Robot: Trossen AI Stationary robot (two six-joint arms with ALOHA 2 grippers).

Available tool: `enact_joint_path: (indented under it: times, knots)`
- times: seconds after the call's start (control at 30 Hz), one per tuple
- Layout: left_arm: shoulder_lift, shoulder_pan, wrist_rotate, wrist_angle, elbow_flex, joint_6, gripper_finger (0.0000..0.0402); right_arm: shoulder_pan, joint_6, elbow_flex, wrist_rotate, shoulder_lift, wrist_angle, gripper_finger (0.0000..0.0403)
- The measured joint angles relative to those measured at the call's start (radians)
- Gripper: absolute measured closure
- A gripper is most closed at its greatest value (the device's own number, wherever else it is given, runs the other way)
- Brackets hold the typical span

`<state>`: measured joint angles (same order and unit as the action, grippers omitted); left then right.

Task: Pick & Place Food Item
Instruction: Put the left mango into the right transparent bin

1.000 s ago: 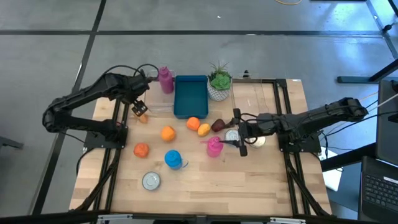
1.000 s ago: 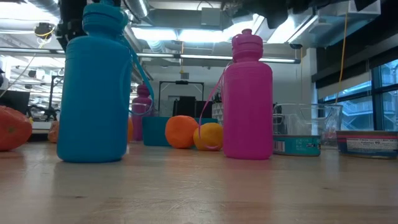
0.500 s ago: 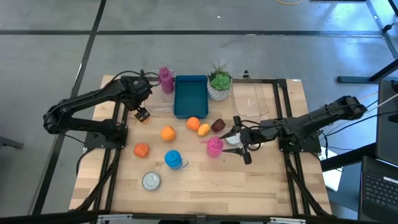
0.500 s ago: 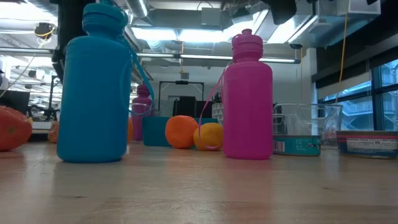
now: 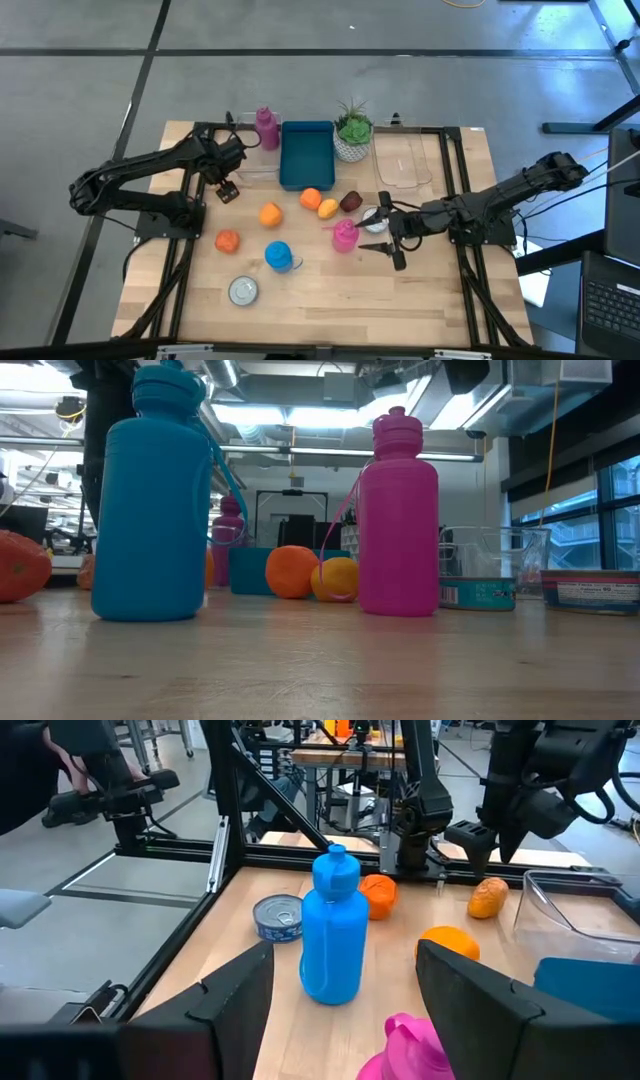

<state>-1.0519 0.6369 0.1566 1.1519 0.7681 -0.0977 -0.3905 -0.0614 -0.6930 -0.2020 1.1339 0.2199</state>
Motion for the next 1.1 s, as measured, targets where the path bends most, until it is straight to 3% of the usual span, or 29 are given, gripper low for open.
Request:
enact_joint_path:
  times: [0.2,0.5,0.8,0.93,1.1]
  knots:
    - [0.0,0.0,-0.001,-0.004,0.005,0.023,0.0109,0.0,-0.009,0.0,0.0,0.0,0.014,0.016]
    - [0.0,0.0,0.046,0.01,0.043,0.233,0.0109,0.0,0.003,0.0,0.019,0.0,0.03,0.016]
    - [0.0,0.0,0.039,0.081,0.043,0.389,0.0109,0.012,0.201,0.0,0.034,-0.003,0.059,0.016]
    - [0.0,0.0,-0.033,0.048,0.041,0.415,0.0109,0.033,0.263,-0.001,0.034,-0.003,0.092,0.016]
    - [0.0,0.0,-0.036,-0.036,0.007,0.472,0.0109,0.075,0.297,-0.001,0.034,-0.004,0.089,0.016]
